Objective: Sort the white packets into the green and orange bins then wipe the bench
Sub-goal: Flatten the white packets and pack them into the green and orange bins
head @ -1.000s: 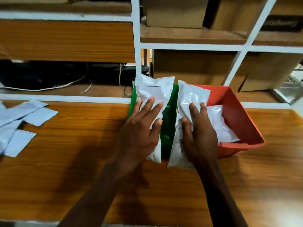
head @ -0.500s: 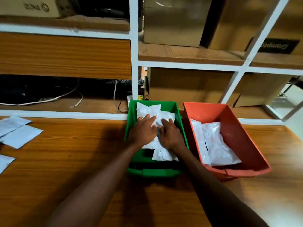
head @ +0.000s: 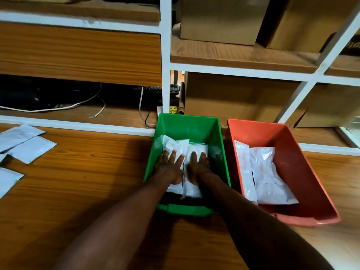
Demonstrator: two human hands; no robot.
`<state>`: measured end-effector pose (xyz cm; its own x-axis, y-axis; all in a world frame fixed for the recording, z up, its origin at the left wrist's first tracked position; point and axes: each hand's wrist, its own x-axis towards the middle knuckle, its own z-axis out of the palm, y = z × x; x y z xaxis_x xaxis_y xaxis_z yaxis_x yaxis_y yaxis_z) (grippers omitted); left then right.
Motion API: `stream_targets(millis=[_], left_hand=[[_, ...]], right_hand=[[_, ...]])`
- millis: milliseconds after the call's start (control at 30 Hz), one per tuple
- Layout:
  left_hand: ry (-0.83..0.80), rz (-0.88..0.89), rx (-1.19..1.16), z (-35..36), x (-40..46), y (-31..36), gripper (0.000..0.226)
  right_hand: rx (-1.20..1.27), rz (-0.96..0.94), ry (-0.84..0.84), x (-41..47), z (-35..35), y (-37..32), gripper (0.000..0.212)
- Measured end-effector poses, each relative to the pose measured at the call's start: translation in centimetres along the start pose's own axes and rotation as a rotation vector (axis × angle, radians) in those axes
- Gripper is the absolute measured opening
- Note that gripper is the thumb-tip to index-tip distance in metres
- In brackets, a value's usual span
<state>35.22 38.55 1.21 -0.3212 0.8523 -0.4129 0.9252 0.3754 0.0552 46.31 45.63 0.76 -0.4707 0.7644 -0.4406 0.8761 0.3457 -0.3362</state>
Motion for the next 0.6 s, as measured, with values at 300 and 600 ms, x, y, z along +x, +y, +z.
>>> stream_targets(millis=[300, 600], left_hand=[[0.031, 0.010, -0.078, -1.9, -0.5, 0.2, 0.067], [0.433, 0.139, -0.336, -6.2, -7.1, -0.5, 0.057]], right_hand=[[0.016, -0.095, 0.138, -0.9, -1.9, -0.8, 0.062], [0.266, -0.367, 0.458, -8.5, -4.9, -0.7, 0.044]])
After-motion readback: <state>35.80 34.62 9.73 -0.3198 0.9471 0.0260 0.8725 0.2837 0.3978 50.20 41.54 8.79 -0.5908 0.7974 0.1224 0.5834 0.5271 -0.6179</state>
